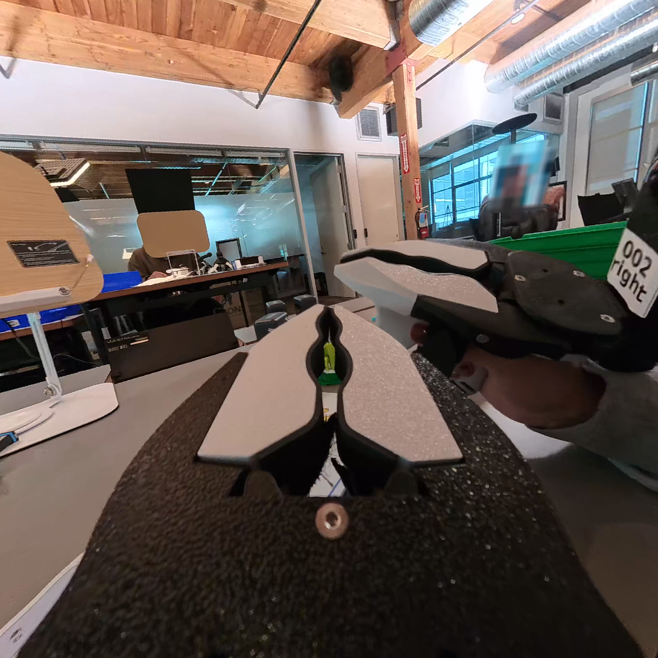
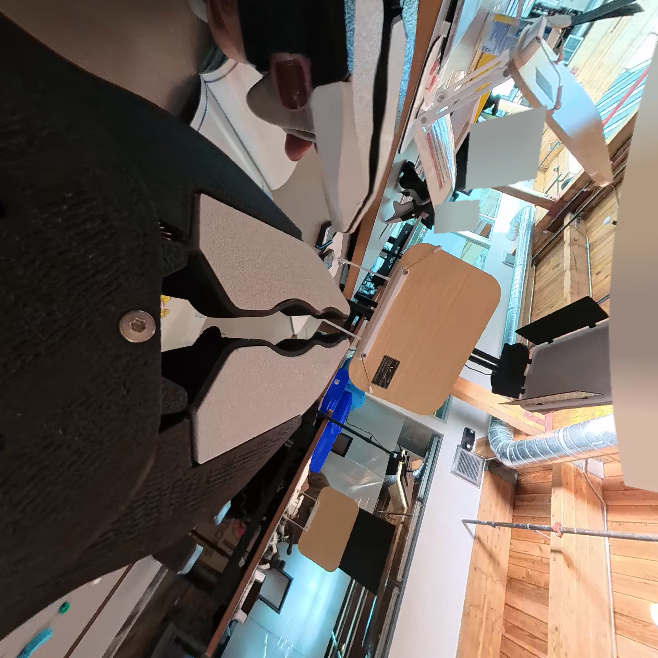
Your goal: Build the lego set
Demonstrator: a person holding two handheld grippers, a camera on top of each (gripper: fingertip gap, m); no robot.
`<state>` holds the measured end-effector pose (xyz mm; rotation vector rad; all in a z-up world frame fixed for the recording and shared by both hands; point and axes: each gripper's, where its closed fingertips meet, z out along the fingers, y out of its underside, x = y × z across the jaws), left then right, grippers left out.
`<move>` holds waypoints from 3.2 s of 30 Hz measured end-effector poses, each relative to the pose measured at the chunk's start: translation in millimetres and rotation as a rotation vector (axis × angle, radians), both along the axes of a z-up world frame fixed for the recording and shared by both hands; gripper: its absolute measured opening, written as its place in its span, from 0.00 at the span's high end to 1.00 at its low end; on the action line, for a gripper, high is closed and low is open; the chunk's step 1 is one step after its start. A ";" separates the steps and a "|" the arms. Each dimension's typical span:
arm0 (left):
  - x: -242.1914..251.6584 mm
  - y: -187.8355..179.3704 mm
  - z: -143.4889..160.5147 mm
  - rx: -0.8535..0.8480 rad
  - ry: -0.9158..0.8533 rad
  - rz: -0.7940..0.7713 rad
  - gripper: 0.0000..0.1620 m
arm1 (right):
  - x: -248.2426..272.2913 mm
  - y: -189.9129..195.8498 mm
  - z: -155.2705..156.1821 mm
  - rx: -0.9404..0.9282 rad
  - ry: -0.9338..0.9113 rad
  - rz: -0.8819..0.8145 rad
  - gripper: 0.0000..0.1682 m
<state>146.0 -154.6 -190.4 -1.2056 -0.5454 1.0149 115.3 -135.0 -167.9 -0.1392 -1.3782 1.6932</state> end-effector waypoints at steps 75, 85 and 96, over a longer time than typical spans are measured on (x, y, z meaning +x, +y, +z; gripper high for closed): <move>-73.0 73.2 -19.9 -0.059 -0.222 -0.148 1.00 | -260.3 -17.0 -157.4 1.636 -0.648 0.408 0.91; -84.7 24.6 1.1 0.250 -0.221 -0.069 1.00 | -191.0 -36.9 -57.6 1.302 0.096 0.501 0.91; -75.8 23.4 21.7 0.397 -0.247 -0.202 0.77 | -50.7 3.3 -3.0 1.172 0.658 0.301 0.91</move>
